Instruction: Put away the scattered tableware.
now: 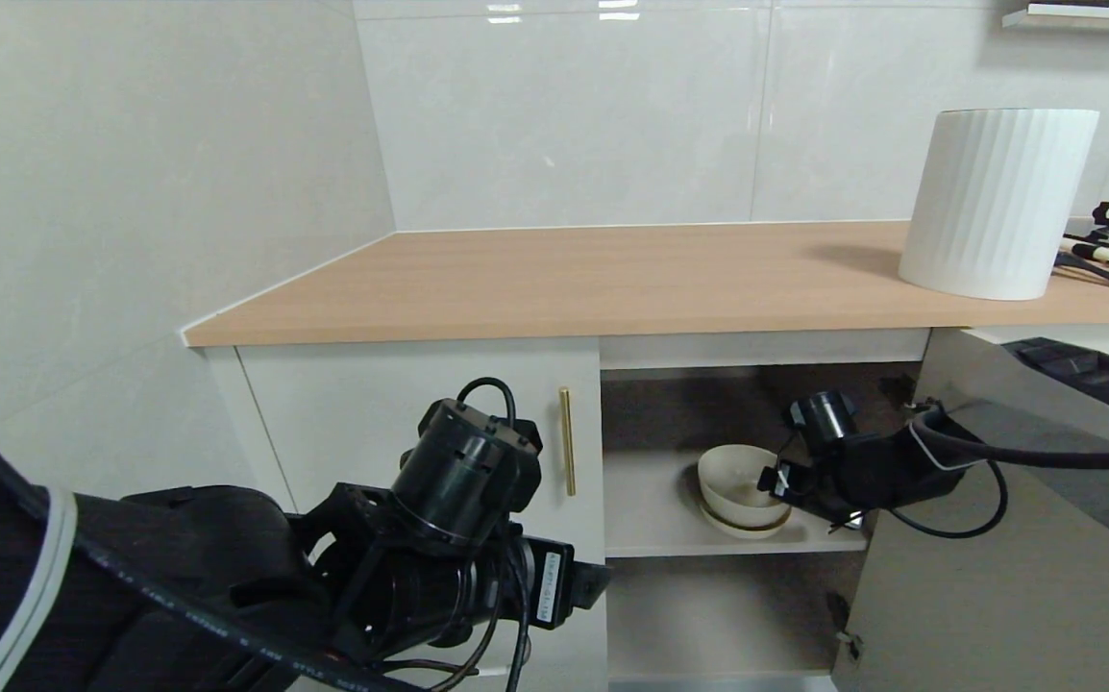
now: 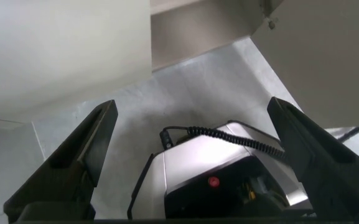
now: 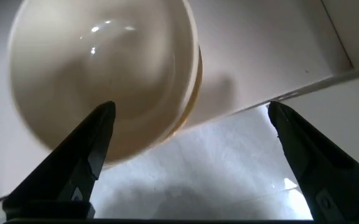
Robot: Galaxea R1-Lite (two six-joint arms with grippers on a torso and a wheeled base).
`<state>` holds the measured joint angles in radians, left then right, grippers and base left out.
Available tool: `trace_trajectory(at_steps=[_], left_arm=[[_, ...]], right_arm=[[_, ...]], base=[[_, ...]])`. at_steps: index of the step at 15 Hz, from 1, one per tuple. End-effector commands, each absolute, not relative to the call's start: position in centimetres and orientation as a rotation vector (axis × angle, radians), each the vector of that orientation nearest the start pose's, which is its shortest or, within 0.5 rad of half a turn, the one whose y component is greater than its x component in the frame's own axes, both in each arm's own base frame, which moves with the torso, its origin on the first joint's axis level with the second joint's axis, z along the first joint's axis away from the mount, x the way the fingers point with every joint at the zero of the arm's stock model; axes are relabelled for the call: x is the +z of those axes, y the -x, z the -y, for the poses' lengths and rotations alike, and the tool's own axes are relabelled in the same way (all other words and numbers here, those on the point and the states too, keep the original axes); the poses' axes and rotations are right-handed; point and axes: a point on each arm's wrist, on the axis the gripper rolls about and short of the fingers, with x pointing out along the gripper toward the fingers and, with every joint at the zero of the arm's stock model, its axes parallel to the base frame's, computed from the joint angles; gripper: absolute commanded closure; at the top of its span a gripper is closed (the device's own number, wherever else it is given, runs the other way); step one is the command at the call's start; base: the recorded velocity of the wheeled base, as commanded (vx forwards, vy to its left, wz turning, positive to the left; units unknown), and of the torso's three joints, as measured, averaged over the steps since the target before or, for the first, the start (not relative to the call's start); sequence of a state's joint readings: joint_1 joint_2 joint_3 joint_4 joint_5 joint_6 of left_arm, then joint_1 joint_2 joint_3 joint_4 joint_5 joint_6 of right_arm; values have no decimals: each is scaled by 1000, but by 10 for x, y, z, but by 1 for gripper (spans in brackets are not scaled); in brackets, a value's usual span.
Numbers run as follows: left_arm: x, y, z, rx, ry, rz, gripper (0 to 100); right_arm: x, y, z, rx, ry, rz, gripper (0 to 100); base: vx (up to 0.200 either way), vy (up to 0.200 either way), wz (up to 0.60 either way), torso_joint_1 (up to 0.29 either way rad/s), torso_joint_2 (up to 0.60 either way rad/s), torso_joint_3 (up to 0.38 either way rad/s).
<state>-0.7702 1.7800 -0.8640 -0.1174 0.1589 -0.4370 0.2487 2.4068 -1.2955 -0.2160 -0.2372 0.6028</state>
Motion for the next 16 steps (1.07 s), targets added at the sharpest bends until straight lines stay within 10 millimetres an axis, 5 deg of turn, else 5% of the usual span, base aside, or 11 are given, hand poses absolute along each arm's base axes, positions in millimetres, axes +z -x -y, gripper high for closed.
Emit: trace_trajectory(at_steps=[1,4,7,10,14,16], left_arm=[[150,-216,193,-395,89,-761,0],[166,-211,164,-348,139,-715,0],[164,-218,130,-221,176,-702,0],[151,-223,99,-86,209,-691,0],[143,-216,90,-57,288,-671,0],[144,-215,88,-50,312,-669,0]], right_arm=[[28,-399,-104,-208,-356,-821,0],[65,-348,-114,-127,-340,-832,0],[122,-271,-124,39,-281,-825,0],[127,-238,-118,71,-249,-896,0],[145,-205,-106,121,-268,-849,0],[135,-193,-107,134,-241,-886,0]], base=[[0,0,0,0,0,0],[0,0,0,0,0,0],[0,0,0,0,0,0],[0,0,0,0,0,0],[0,0,0,0,0,0],[0,0,0,0,0,0]])
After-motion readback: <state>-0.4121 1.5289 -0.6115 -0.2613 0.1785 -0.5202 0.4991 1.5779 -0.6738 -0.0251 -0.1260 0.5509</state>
